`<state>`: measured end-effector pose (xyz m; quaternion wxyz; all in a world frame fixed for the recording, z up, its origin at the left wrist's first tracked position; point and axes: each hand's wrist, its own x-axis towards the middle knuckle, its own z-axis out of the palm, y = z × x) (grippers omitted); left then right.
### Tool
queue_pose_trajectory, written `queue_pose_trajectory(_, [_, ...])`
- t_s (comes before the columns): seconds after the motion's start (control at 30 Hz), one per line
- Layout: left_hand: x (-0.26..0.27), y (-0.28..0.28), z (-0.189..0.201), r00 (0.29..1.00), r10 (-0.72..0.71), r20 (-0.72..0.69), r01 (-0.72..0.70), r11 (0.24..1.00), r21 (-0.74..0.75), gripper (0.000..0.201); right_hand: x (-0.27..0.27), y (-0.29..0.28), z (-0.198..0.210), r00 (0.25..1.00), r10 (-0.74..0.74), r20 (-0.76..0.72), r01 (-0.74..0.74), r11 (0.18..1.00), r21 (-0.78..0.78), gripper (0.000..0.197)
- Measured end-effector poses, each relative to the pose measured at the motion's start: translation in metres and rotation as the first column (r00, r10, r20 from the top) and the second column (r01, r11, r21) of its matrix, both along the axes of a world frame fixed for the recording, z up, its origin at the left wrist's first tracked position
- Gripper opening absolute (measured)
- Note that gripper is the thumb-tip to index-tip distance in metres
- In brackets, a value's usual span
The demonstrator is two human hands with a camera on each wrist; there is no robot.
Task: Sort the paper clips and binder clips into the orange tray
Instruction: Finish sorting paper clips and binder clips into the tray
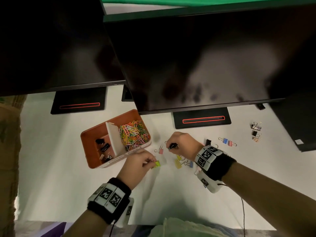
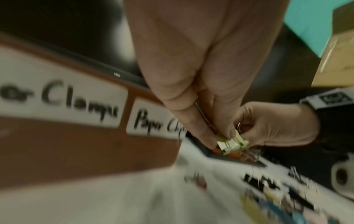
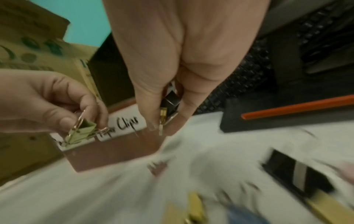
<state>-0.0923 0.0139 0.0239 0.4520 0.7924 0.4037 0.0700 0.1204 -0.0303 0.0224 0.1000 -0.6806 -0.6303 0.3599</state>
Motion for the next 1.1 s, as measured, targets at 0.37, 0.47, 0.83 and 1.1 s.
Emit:
queue_pose_trajectory(0.37, [-0.097,0.074,0.052,0.863,0.505,0.019,-0.505,0.859,0.081,0.010,-0.142,0.082,0.058,0.967,0.116,-0.228,-0.050,0.959,0.278,0.018])
queue_pose_trajectory(0.47, [-0.108,0.087,0.047,0.866,0.500,-0.033,-0.500,0.866,-0.008,0.020,-0.169,0.093,0.053,0.969,0.062,-0.237,-0.018,0.983,0.185,0.035])
queue_pose_trajectory(0.83, [-0.051,0.042,0.068,0.980,0.179,0.092,-0.195,0.956,0.218,0.017,-0.018,0.018,0.029,0.971,-0.231,-0.066,0.239,0.952,0.192,0.024])
queue_pose_trajectory(1.1, [0.038,-0.003,-0.001,0.956,-0.268,-0.119,0.285,0.943,0.170,0.036,0.055,-0.043,-0.007,0.968,-0.028,0.251,0.071,0.984,-0.164,0.048])
